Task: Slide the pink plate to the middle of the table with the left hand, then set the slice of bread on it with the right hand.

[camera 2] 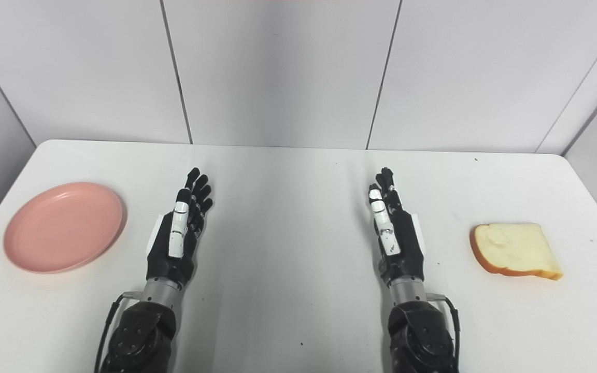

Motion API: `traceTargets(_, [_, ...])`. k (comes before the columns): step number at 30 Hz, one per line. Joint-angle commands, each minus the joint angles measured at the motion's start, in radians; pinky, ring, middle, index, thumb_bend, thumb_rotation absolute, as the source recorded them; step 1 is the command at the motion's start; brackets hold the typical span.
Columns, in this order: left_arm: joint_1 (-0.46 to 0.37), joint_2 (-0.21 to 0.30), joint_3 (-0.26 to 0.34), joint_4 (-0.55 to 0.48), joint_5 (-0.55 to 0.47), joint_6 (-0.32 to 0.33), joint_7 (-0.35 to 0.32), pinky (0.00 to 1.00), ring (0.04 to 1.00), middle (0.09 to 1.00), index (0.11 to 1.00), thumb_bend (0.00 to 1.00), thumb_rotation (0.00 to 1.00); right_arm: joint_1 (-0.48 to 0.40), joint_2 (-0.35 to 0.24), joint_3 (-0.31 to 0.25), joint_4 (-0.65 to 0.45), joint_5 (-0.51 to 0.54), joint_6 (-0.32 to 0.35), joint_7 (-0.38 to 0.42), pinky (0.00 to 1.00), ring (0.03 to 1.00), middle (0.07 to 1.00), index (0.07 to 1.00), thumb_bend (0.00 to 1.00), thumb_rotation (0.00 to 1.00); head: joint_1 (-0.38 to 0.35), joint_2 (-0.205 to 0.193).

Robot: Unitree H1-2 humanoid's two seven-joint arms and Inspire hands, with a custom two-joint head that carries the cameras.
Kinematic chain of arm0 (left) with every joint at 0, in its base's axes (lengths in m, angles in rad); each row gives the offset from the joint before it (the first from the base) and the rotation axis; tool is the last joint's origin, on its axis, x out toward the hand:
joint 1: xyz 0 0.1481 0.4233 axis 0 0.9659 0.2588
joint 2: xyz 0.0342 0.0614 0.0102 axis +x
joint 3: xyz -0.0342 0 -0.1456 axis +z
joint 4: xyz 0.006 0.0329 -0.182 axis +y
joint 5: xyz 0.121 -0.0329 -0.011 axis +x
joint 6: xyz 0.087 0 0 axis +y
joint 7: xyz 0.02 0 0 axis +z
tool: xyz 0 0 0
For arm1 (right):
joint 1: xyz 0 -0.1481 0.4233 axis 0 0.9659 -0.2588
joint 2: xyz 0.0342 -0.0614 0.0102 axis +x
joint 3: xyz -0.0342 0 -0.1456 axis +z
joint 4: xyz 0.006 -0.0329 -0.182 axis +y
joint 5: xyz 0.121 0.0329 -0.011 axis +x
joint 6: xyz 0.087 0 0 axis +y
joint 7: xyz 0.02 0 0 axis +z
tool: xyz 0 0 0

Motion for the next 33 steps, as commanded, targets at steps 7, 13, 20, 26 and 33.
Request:
traceTargets(7, [-0.020, -0.001, -0.001, -0.021, -0.006, -0.021, -0.005, 1.00, 1.000, 1.000, 1.000, 0.65, 1.00, -0.023, -0.001, 0.003, -0.030, 0.004, -0.012, 0.008, 1.00, 0.974, 0.985, 0.983, 0.65, 0.78, 0.002, -0.001])
traceTargets(13, [-0.018, -0.003, -0.001, -0.024, -0.006, -0.019, -0.003, 1.00, 1.000, 1.000, 1.000, 0.65, 1.00, -0.020, -0.004, 0.005, -0.033, 0.006, -0.011, 0.012, 1.00, 0.970, 0.983, 0.983, 0.65, 0.78, 0.001, -0.001])
traceTargets(20, [-0.010, -0.005, -0.007, -0.043, -0.001, 0.006, -0.002, 1.00, 1.000, 1.000, 1.000, 0.67, 0.98, -0.015, -0.006, 0.005, -0.044, 0.014, -0.002, 0.016, 1.00, 0.963, 0.976, 0.975, 0.64, 0.77, 0.006, 0.004])
traceTargets(26, [-0.014, -0.007, -0.014, -0.031, 0.008, -0.006, -0.001, 1.00, 1.000, 1.000, 1.000, 0.67, 1.00, -0.018, -0.018, 0.006, -0.037, 0.010, -0.006, 0.018, 0.99, 0.966, 0.977, 0.976, 0.61, 0.80, 0.071, -0.010])
traceTargets(33, [-0.038, -0.023, -0.035, 0.024, 0.039, -0.031, 0.015, 1.00, 1.000, 1.000, 1.000, 0.64, 1.00, -0.017, -0.064, -0.023, 0.013, 0.072, -0.052, 0.076, 1.00, 0.989, 0.994, 0.991, 0.55, 0.81, 0.257, -0.050])
